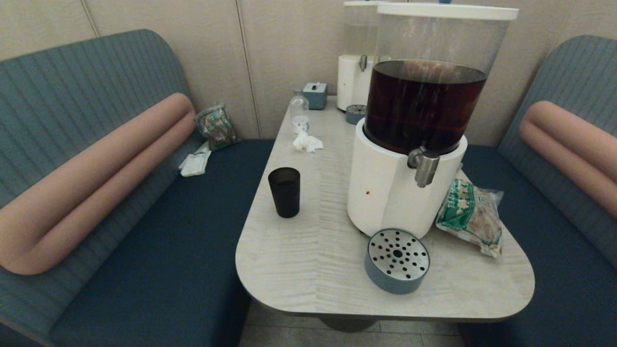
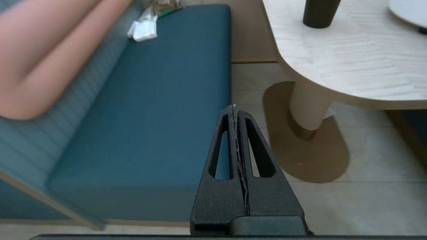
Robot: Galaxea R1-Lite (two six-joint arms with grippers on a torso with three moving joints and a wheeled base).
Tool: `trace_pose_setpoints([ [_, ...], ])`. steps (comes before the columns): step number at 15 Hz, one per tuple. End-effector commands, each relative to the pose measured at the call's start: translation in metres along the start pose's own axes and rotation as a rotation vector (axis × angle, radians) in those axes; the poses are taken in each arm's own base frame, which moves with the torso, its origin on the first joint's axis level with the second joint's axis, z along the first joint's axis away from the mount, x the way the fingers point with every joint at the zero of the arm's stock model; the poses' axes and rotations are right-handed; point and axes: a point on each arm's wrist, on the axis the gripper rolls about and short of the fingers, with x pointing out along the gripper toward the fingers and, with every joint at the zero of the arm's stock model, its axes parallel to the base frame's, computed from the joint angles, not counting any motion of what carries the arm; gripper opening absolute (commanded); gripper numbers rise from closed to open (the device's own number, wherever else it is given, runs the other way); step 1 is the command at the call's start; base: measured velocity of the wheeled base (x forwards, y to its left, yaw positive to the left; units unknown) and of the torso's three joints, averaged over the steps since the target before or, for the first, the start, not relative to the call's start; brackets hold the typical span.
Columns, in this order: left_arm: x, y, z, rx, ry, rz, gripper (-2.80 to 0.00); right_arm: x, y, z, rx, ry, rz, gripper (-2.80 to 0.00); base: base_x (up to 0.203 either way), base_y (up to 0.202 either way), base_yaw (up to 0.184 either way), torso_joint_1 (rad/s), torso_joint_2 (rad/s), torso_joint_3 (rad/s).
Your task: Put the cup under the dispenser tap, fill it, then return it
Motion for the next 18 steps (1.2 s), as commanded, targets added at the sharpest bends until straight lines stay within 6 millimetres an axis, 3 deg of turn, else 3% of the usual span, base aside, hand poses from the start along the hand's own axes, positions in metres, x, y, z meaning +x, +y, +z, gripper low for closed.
trace_pose_setpoints([
  [1,0.0003,0.0001,-0.0007,-0.042,-0.003,0.002,-2.8,-0.0001,0.0,0.0,-0.001,-0.001,0.001,-2.8,0.0,0.0,0.0,0.0,0.0,0.0],
  [4,0.0003,0.0008,-0.0001,-0.119,-0.01,0.033,-2.8,-0.0001,0.0,0.0,-0.001,-0.001,0.001,-2.8,0.0,0.0,0.0,0.0,0.0,0.0],
  [18,0.0003,0.0009,-0.0001,-0.124,-0.01,0.036,-2.8,-0.0001,0.0,0.0001,-0.001,-0.003,0.001,-2.8,0.0,0.0,0.0,0.0,0.0,0.0],
])
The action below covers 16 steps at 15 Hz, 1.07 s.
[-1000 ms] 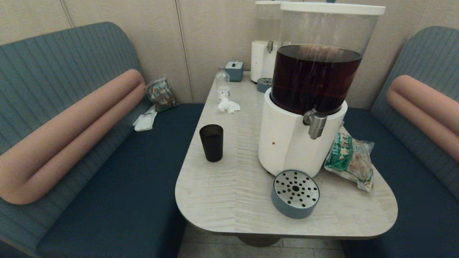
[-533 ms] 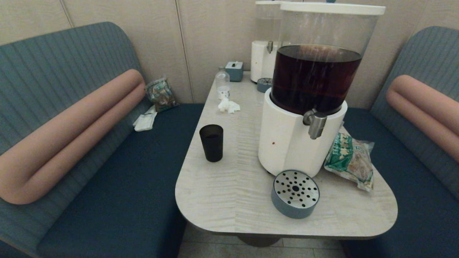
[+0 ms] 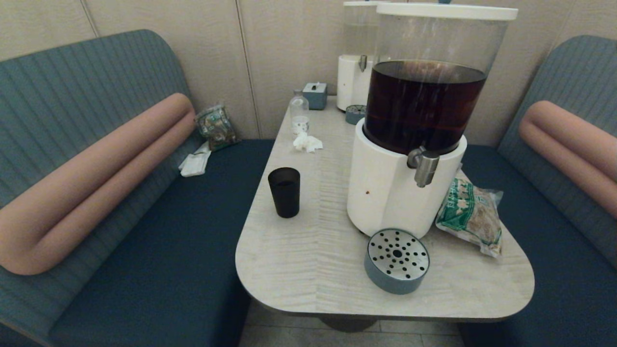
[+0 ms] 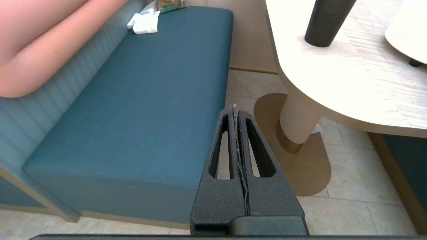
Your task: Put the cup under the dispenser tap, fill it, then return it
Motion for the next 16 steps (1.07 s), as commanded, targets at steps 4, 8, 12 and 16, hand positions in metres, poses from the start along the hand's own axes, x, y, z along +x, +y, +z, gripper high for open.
trace_pose_setpoints([
  [4,0.0002,0.0,0.0001,-0.001,0.003,0.0,-2.8,-0.0001,-0.0001,0.0001,0.008,-0.002,-0.002,-2.8,0.0,0.0,0.0,0.0,0.0,0.0],
  [8,0.0002,0.0,0.0001,-0.001,0.003,0.0,-2.8,-0.0001,0.0,0.0,0.008,-0.001,0.0,-2.8,0.0,0.0,0.0,0.0,0.0,0.0],
  [12,0.0002,0.0,0.0001,-0.001,0.003,0.0,-2.8,-0.0001,0.0,0.0001,0.008,-0.002,-0.001,-2.8,0.0,0.0,0.0,0.0,0.0,0.0],
  [16,0.0002,0.0,0.0001,-0.001,0.003,0.0,-2.8,-0.0001,0.0,0.0,0.008,-0.001,0.0,-2.8,0.0,0.0,0.0,0.0,0.0,0.0],
])
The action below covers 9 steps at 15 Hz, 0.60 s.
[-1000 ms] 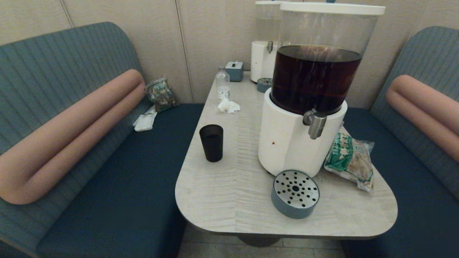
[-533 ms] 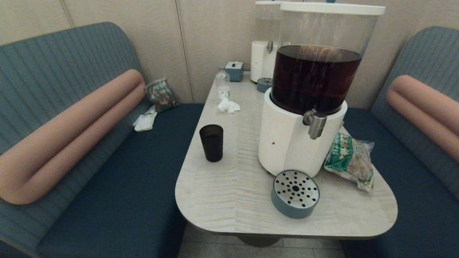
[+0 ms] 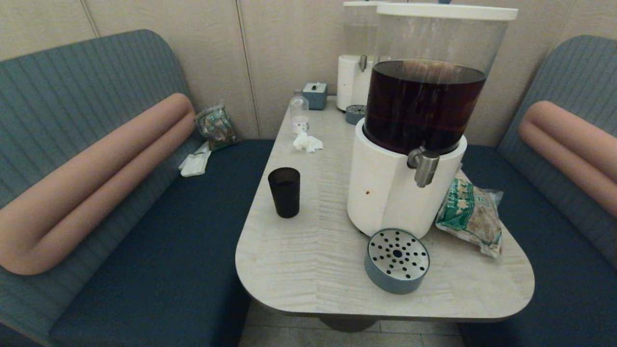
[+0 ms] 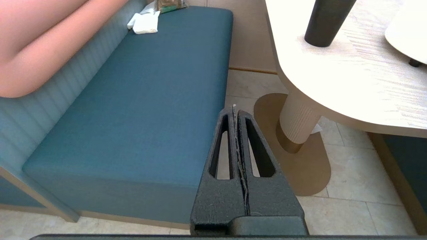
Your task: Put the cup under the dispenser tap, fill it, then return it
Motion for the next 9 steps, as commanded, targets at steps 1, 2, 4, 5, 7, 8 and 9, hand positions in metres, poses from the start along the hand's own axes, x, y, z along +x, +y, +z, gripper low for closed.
trace_pose_setpoints([
  [1,0.0002,0.0,0.0001,-0.001,0.003,0.001,-2.8,-0.0001,0.0,0.0,-0.001,-0.002,0.001,-2.8,0.0,0.0,0.0,0.0,0.0,0.0],
  [2,0.0002,0.0,0.0001,-0.001,0.003,0.001,-2.8,-0.0001,0.0,0.0,-0.001,-0.002,0.001,-2.8,0.0,0.0,0.0,0.0,0.0,0.0],
  [4,0.0002,0.0,0.0001,-0.001,0.003,0.001,-2.8,-0.0001,0.0,0.0,-0.001,-0.002,0.001,-2.8,0.0,0.0,0.0,0.0,0.0,0.0],
  [5,0.0002,0.0,0.0001,-0.001,0.003,0.001,-2.8,-0.0001,0.0,0.0,-0.001,-0.002,0.001,-2.8,0.0,0.0,0.0,0.0,0.0,0.0],
  [7,0.0002,0.0,0.0001,-0.001,0.003,0.001,-2.8,-0.0001,0.0,0.0,-0.001,-0.002,0.001,-2.8,0.0,0.0,0.0,0.0,0.0,0.0],
  [8,0.0002,0.0,0.0001,-0.001,0.003,0.001,-2.8,-0.0001,0.0,0.0,-0.001,-0.002,0.001,-2.8,0.0,0.0,0.0,0.0,0.0,0.0],
  [9,0.0002,0.0,0.0001,-0.001,0.003,0.001,-2.8,-0.0001,0.0,0.0,-0.001,-0.002,0.001,-2.8,0.0,0.0,0.0,0.0,0.0,0.0],
])
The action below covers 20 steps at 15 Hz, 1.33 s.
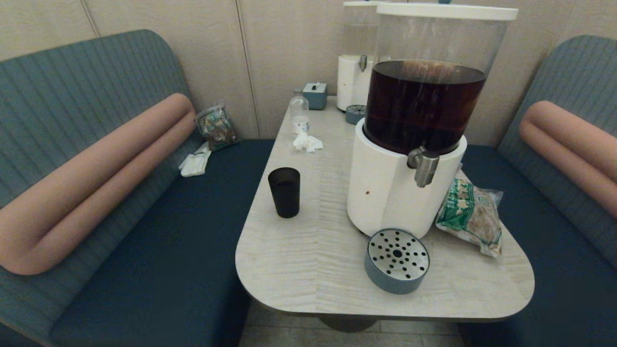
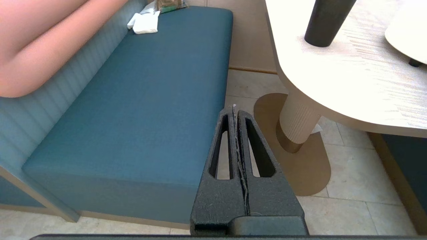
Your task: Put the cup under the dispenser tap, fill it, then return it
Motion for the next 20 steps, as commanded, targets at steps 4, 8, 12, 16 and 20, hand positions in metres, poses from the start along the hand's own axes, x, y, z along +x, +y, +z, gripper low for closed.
trace_pose_setpoints([
  [4,0.0002,0.0,0.0001,-0.001,0.002,0.001,-2.8,-0.0001,0.0,0.0,-0.002,-0.001,0.001,-2.8,0.0,0.0,0.0,0.0,0.0,0.0],
  [8,0.0002,0.0,0.0001,-0.001,0.002,0.001,-2.8,-0.0001,0.0,0.0,-0.002,-0.001,0.001,-2.8,0.0,0.0,0.0,0.0,0.0,0.0],
  [12,0.0002,0.0,0.0001,-0.001,0.002,0.001,-2.8,-0.0001,0.0,0.0,-0.001,-0.001,0.0,-2.8,0.0,0.0,0.0,0.0,0.0,0.0],
  [16,0.0002,0.0,0.0001,-0.001,0.002,0.001,-2.8,-0.0001,0.0,0.0,-0.002,-0.001,0.001,-2.8,0.0,0.0,0.0,0.0,0.0,0.0],
  [20,0.0002,0.0,0.0001,-0.001,0.002,0.001,-2.8,-0.0001,0.0,0.0,-0.002,-0.001,0.001,-2.8,0.0,0.0,0.0,0.0,0.0,0.0],
])
